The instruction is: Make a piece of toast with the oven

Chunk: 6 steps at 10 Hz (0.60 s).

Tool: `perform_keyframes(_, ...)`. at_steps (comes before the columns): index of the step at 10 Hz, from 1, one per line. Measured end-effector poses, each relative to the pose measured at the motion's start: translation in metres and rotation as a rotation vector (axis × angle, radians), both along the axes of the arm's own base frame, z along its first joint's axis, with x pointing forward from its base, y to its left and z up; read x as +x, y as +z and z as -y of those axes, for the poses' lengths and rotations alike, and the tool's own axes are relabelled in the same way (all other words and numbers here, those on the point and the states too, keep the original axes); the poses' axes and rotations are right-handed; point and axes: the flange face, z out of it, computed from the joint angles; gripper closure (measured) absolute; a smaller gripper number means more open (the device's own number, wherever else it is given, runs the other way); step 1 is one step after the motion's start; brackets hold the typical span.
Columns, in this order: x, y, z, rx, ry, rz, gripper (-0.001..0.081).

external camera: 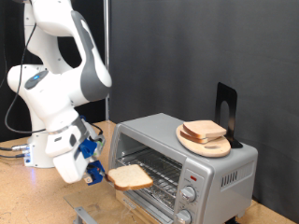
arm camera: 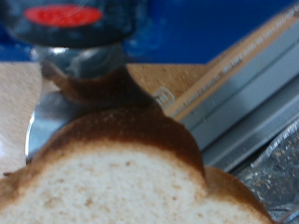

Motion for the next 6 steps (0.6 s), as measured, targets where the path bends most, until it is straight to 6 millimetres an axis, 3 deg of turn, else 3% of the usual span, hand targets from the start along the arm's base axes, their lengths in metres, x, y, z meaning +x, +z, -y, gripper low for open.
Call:
perform_keyframes(4, 0.007, 0.001, -0.034, -0.022, 0.033, -0.028, 0.0315)
perform_keyframes(6, 0.006, 0.0, -0.039, -0.05, 0.073, -0.037, 0.0315)
